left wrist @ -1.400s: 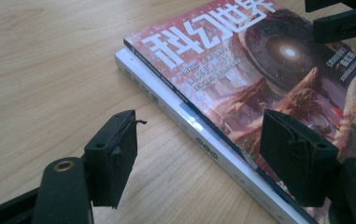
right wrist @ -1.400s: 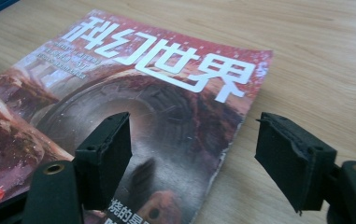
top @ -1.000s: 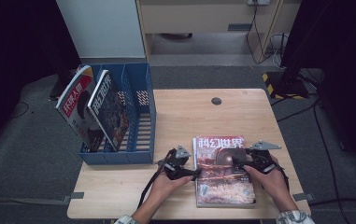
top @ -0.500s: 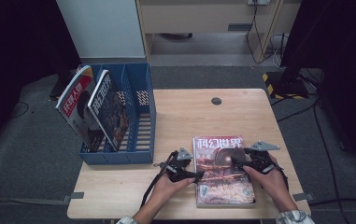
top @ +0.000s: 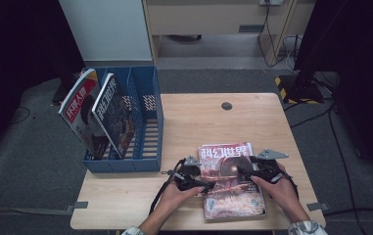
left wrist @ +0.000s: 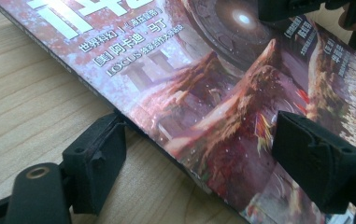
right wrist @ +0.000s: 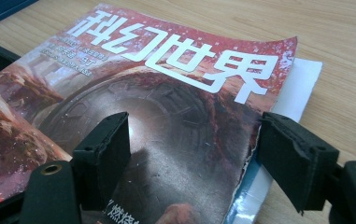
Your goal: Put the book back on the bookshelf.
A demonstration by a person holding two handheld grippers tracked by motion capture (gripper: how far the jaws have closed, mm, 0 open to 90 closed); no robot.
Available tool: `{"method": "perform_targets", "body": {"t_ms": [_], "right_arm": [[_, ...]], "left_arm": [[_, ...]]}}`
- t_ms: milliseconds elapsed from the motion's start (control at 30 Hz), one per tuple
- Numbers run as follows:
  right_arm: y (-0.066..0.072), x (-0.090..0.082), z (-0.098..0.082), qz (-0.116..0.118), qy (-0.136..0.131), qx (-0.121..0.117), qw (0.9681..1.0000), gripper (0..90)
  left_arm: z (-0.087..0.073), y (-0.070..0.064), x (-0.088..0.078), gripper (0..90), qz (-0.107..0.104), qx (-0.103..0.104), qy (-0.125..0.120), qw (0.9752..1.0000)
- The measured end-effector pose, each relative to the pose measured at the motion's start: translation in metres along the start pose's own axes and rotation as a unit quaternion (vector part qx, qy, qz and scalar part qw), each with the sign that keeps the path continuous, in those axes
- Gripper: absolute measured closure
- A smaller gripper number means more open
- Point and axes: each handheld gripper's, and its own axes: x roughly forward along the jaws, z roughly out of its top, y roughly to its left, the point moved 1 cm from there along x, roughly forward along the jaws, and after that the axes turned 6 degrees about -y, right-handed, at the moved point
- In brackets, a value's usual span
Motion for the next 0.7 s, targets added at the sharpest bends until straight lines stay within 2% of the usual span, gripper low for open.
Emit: {"method": "perform_targets", "body": {"t_ms": [200, 467, 500, 700], "right_arm": [[0.001, 0.0, 0.0, 0.001, -0.001, -0.002, 1.0, 27.7], [0.002, 0.002, 0.001, 0.002, 0.0, -0.004, 1.0, 27.9], [0.002, 0.003, 0.001, 0.002, -0.001, -0.005, 1.0, 27.7], [0.003, 0.004, 0.001, 0.001, 0.002, 0.002, 1.0, 26.2]], "left_arm": [[0.002, 0.004, -0.002, 21.0, 0.0, -0.015, 0.007, 0.9999], [0.003, 0.009, -0.004, 24.7, 0.0, -0.026, 0.004, 0.9996], [0.003, 0.009, -0.004, 25.5, -0.001, -0.032, 0.001, 0.9995], [0.005, 0.013, -0.011, 37.7, -0.001, -0.042, -0.014, 0.999]]}}
